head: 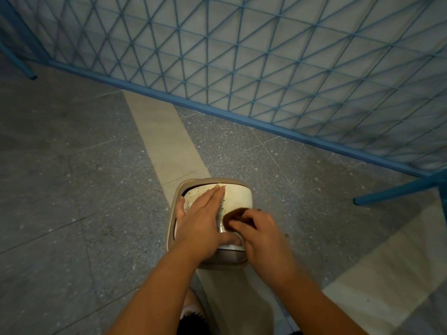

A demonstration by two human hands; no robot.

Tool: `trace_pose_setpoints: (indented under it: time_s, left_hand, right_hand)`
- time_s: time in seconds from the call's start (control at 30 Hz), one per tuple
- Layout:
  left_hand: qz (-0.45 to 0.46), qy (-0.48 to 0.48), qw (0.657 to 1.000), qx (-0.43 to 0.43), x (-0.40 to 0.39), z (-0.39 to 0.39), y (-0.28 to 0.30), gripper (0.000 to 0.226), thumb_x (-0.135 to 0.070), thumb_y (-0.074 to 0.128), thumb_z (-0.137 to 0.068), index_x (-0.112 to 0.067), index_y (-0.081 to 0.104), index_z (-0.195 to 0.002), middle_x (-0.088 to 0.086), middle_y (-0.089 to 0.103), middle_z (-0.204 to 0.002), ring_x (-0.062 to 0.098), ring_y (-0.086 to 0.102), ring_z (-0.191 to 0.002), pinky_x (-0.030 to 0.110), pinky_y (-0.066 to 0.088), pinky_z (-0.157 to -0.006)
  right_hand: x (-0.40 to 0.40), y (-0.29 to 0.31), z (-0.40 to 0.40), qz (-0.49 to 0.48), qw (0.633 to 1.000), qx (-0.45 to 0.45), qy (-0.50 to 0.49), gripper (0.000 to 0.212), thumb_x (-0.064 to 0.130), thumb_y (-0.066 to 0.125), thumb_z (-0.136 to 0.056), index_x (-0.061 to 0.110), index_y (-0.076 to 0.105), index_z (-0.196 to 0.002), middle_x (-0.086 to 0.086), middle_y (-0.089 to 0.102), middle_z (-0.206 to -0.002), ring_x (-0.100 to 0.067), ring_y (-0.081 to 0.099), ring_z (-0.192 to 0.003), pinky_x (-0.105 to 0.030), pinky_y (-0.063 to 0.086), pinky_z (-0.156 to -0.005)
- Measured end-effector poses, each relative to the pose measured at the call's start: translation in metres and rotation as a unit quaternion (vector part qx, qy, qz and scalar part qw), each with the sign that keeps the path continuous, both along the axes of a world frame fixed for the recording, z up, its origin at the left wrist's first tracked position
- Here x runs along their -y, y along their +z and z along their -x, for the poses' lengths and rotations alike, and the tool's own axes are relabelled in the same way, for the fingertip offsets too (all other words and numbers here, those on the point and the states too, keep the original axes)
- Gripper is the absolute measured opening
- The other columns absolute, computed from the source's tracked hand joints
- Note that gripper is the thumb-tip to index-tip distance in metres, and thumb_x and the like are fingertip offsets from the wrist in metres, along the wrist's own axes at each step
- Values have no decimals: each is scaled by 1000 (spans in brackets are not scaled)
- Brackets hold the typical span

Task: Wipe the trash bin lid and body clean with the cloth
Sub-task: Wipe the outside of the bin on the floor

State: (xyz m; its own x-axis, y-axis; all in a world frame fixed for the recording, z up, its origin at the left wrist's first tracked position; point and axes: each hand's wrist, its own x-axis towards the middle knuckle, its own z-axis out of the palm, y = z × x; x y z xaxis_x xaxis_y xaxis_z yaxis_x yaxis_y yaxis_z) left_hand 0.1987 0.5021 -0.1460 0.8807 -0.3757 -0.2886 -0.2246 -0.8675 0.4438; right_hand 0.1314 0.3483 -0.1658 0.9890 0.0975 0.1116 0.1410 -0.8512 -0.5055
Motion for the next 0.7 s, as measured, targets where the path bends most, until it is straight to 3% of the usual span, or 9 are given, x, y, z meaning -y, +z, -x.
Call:
trace_pose_setpoints:
  time_s: [0.07,0.23,0.37,0.5,0.6,0.7]
  left_hand:
    - [6,-2,1000,0,0,-1,-1,110,-70,65,-66,-38,4,-151,-20,5,-159,1,4,-146,44,-13,-115]
    - [-7,-13,1000,-7,1,-2,-1,115,-71,67,-63,-36,2,-152,-19,5,-159,0,3,-145,45,-11,-117]
    - [-26,-25,999,0,0,-7,3,115,-71,68,-62,-39,3,-151,-19,6,-159,1,2,-146,44,-18,-113]
    - [-75,-36,996,18,-2,-8,11,121,-75,68,-55,-40,2,-150,-15,5,-159,11,-10,-147,49,-20,-111]
    - [-119,2,993,26,-4,-5,18,126,-79,69,-45,-38,10,-149,-7,13,-156,19,1,-146,52,-12,-114]
    - [-173,42,984,3,-8,6,28,117,-80,68,-45,-33,27,-144,-4,30,-147,20,17,-141,51,-3,-115]
  right_hand:
    - [3,-4,-6,2,1000,18,16,31,19,53,-83,22,67,-111,-5,59,-109,-21,51,-97,-30,51,-74]
    - [3,4,-63,-15,996,-17,-92,29,14,54,-91,23,66,-115,-5,58,-111,-23,49,-102,-32,45,-79]
    - [12,3,-87,-6,992,-61,-110,32,20,45,-96,29,61,-123,-3,56,-113,-21,46,-106,-36,46,-84]
    - [31,0,-82,-52,973,-153,-166,33,24,42,-97,30,57,-125,-1,57,-124,-20,52,-111,-36,43,-93]
    - [40,0,-62,-72,963,-184,-183,32,23,45,-96,29,57,-125,-1,59,-127,-21,55,-112,-34,43,-95]
    - [41,1,-42,-84,960,-190,-186,31,23,47,-95,28,58,-125,0,59,-127,-20,55,-113,-34,41,-97]
